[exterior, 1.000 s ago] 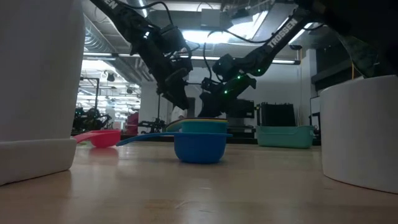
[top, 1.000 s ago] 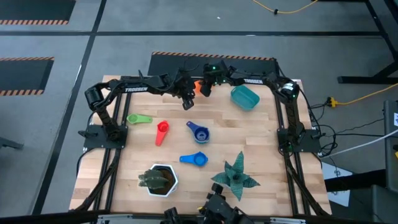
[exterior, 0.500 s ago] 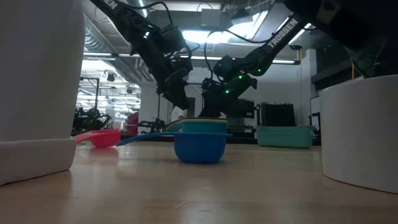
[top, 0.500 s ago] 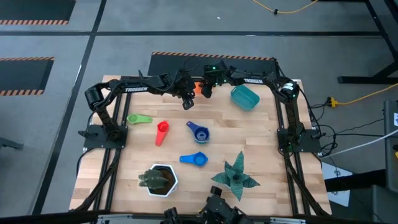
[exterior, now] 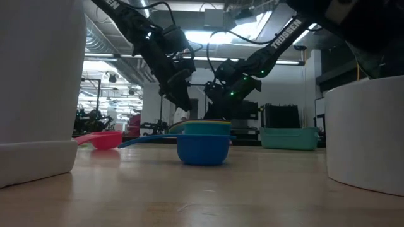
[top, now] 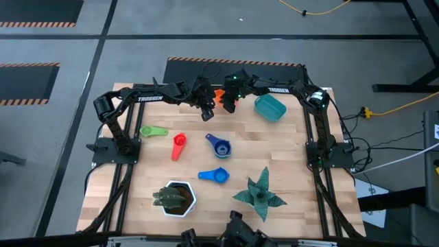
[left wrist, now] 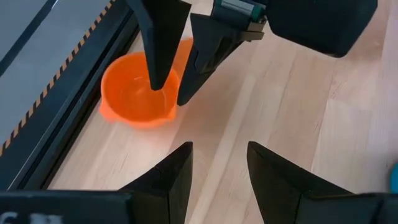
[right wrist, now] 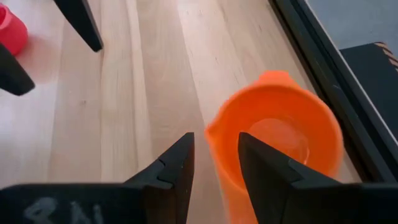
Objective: Nest measuring cups in basket
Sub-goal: Stack the orange measuring cup on top of the dark blue measuring cup
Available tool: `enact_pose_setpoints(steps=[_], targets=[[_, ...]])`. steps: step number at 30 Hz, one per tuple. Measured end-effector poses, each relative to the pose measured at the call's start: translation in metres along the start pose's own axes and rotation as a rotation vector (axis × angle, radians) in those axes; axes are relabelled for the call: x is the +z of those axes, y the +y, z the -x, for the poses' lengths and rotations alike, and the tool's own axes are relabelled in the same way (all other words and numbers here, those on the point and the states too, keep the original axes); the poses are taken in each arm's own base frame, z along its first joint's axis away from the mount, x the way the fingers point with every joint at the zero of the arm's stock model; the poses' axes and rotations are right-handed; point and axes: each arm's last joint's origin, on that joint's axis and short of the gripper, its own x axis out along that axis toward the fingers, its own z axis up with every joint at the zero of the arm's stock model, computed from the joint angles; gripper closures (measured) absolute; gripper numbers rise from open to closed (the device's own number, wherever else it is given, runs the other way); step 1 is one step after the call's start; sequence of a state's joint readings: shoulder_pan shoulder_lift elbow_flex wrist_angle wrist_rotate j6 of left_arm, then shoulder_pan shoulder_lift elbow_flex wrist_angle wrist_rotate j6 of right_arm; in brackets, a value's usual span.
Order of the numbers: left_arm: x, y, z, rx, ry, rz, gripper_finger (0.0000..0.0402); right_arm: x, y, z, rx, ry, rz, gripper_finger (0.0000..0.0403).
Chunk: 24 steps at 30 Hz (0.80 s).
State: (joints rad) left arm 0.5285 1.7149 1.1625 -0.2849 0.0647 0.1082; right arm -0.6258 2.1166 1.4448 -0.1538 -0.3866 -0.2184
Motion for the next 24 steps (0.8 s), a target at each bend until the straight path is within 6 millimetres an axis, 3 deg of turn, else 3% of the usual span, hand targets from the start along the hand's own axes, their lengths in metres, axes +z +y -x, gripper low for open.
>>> enact_pose_setpoints(steps=[13,24], targets=[[0.000,0.000,0.000,0.000,0.000,0.000,0.0256,0.005,-0.002,0.002,-0.004,-0.009,-0.002,0.0274],[-0.002,0.000,0.000,-0.003,0.024,0.001,0.0256,0.037,-0.011,0.027,-0.007,0.052,-0.023,0.0274]])
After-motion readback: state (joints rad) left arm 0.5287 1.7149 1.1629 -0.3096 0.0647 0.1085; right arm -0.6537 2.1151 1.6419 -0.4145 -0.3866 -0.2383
